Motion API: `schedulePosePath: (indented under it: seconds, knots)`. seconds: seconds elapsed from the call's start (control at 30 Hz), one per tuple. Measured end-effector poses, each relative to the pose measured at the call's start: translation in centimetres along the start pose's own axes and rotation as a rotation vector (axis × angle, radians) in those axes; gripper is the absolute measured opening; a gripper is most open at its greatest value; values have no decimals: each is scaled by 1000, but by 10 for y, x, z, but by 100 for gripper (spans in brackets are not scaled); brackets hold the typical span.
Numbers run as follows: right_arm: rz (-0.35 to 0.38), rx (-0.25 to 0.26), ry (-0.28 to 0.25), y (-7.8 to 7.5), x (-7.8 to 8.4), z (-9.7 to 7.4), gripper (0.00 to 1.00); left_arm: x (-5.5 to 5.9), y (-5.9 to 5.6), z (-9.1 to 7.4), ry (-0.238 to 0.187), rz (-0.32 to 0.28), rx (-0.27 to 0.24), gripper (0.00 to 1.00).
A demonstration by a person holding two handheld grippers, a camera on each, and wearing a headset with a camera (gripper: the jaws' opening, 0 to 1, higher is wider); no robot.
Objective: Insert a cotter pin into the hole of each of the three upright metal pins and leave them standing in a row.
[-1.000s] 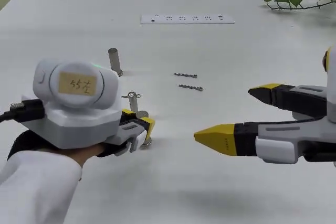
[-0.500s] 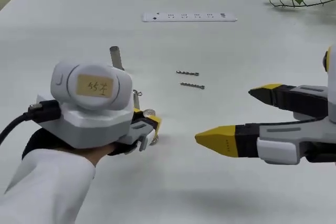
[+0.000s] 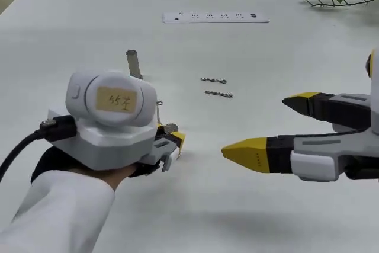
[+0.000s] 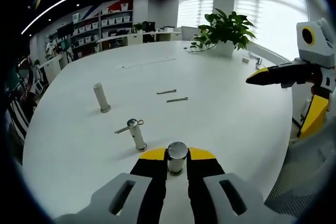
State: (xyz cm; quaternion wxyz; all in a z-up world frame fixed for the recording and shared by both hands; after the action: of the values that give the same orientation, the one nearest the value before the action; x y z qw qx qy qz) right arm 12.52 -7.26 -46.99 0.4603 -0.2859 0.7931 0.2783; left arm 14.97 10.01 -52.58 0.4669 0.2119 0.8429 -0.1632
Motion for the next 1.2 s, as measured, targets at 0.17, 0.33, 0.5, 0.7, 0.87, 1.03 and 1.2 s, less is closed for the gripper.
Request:
schedulePosePath:
  seconds: [0.17,0.33,0.5,0.7,0.87,1.03,1.2]
  knots:
    - [1,5,0,0,1,-1,87,0,0,0,-1,9,0,11]
    - [-1,8,-6,0,1,-2,86,-1,0,-2,-22,89,34,13]
    - [-1,9,-6,0,1,-3,86,-3,-3,-5,-19,66,100,42]
    - [-3,12,-3,-2,1,-4,86,-9,-1,-12,-92,171,199,62]
    - [-3,17,-1,-3,2,-6,86,-6,4,-22,-83,131,272,82]
    - [-2,26,1,-5,2,-8,86,-4,7,-29,-78,120,333,97]
    - [-5,35,9,-8,2,-10,86,0,8,-39,-77,106,396,99]
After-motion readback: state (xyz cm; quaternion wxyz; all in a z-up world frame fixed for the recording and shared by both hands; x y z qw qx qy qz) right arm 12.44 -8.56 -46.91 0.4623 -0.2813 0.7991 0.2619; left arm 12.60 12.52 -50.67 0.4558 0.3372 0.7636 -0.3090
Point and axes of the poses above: the centre of the closed fingertips' face, and the gripper's own axes: z roughly forward along the fingers, y roughly to its left, x roughly out of its underside, the point moved 7 cm from there along -z, roughly backward along the fingers, and after that the axes turned 6 degrees about -y, right-handed, at the moved point
